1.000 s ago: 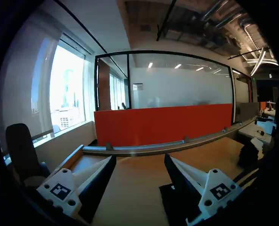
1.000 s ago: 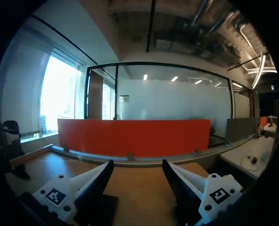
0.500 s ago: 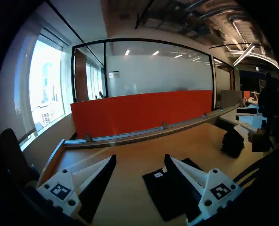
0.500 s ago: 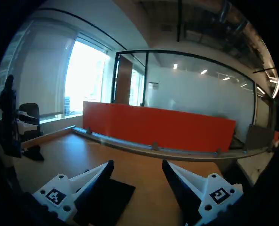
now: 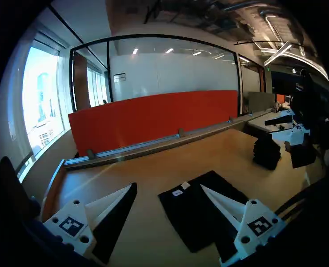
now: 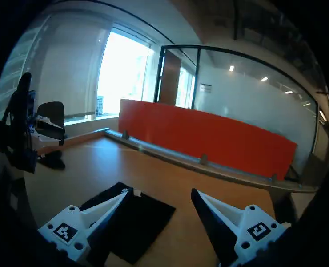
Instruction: Fold towel
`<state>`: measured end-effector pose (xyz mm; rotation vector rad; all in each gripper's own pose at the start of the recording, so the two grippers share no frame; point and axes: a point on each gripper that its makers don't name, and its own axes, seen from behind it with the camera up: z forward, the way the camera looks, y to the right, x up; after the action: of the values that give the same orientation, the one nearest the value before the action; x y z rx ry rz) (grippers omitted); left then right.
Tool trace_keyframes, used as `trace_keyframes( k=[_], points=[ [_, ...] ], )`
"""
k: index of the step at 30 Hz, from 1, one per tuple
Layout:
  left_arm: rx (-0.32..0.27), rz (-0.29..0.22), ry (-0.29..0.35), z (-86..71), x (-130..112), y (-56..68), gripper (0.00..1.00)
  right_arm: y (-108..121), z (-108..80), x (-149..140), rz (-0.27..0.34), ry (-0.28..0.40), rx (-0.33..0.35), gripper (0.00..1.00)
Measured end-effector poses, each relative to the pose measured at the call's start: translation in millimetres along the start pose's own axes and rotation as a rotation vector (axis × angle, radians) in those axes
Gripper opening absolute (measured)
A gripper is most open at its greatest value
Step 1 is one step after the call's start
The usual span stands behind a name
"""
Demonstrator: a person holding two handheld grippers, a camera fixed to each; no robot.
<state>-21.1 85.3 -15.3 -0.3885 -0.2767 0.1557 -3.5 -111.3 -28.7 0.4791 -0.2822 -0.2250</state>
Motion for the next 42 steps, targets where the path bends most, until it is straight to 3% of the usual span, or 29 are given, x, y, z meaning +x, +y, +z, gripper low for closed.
trace_keyframes(
  k=[17, 26, 42],
  points=[
    [-0.071, 0.0, -0.134, 16.3, -83, 32.2, 0.94, -30, 19.7, -79, -0.007, -0.141, 0.072, 1.0],
    [-0.121, 0.026, -0.198, 28.6, -122, 51.1, 0.94, -45, 30.0, -122, -0.013, -0.208, 0.11, 1.0],
    [-0.182, 0.057, -0.331, 44.0, -194, 67.7, 0.94, -68, 41.8, -198, -0.014, -0.339, 0.165, 1.0]
  ],
)
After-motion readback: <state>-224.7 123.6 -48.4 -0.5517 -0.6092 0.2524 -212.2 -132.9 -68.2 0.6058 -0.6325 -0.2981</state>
